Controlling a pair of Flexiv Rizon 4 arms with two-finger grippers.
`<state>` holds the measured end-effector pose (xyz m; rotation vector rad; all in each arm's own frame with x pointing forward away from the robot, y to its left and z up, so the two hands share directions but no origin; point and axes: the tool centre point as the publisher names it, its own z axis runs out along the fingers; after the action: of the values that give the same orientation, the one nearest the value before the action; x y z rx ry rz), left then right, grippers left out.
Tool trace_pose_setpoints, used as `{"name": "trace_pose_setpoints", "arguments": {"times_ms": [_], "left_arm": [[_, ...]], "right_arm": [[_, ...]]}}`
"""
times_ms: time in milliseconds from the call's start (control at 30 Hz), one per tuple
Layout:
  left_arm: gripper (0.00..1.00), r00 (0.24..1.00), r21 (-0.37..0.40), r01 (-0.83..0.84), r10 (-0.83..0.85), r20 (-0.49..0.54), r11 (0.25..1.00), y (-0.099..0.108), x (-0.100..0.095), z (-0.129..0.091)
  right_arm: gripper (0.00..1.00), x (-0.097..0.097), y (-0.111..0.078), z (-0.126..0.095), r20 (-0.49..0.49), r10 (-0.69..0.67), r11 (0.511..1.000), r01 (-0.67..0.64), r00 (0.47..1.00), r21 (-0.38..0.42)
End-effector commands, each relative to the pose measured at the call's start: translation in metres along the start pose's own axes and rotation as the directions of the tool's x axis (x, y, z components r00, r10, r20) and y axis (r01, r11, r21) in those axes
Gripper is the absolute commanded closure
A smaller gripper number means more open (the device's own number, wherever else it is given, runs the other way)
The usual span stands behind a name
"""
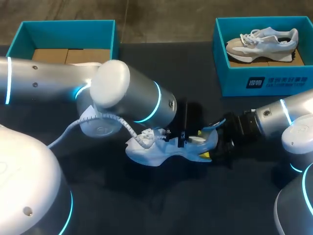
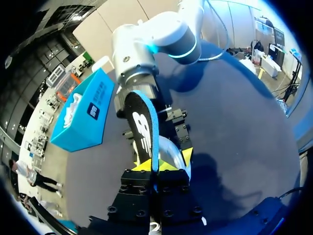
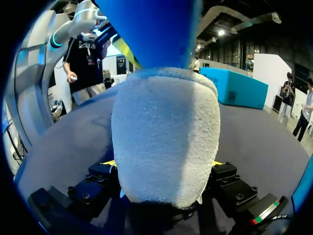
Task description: Take the shoe out of the shoebox, open the shoe tongue, remove and reinsert the insole, then place the shoe into the shoebox
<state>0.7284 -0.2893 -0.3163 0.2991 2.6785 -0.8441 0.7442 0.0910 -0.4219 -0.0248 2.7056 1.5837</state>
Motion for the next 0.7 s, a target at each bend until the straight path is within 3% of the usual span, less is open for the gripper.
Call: {"name": "trace_pose_setpoints", "arguments": {"times_ms": [33,700], "left_arm": [[1.0,0.998,0.014,-0.009,0.01,-0.057,1.0,-0.005,-0.008,-0.016],[1.0,0.98,0.16,-0.032,0.062,-0.188,0.987,-0.074,-0.032,-0.068]], "right_arm": [[1.0,0.0,0.0,0.002,0.001,0.0,1.0,0.0,1.0,0.002],[1.0,0.0,0.0,0.002,0.001,0.0,1.0,0.0,1.0,0.002]]}}
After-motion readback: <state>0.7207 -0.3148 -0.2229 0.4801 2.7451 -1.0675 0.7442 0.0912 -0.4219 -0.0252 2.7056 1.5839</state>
